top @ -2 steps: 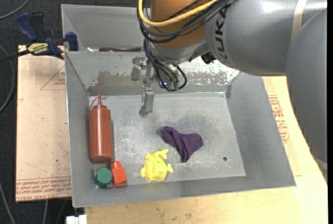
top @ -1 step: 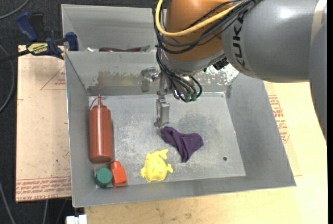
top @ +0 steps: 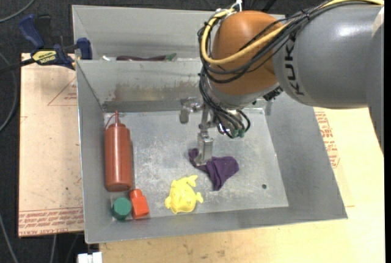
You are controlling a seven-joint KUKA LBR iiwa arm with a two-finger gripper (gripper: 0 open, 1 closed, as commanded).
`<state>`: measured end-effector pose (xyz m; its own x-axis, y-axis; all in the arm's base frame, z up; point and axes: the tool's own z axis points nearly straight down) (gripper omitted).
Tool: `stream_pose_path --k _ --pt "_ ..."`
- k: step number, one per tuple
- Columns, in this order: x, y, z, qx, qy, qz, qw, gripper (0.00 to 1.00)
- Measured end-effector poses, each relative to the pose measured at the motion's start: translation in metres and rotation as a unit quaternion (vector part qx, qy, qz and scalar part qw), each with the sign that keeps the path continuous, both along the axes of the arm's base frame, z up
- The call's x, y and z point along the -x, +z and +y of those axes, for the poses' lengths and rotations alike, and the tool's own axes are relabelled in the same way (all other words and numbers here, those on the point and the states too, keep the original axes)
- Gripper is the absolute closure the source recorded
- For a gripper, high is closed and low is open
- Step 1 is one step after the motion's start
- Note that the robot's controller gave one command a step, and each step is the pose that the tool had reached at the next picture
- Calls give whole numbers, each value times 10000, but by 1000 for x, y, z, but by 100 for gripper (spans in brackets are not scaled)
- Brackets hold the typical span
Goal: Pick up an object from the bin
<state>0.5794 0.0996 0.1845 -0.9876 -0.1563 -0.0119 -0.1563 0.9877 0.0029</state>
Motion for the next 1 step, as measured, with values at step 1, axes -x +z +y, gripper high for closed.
stream_pose_path --k 1 --pt "17 -39 -15 15 -81 64 9999 0"
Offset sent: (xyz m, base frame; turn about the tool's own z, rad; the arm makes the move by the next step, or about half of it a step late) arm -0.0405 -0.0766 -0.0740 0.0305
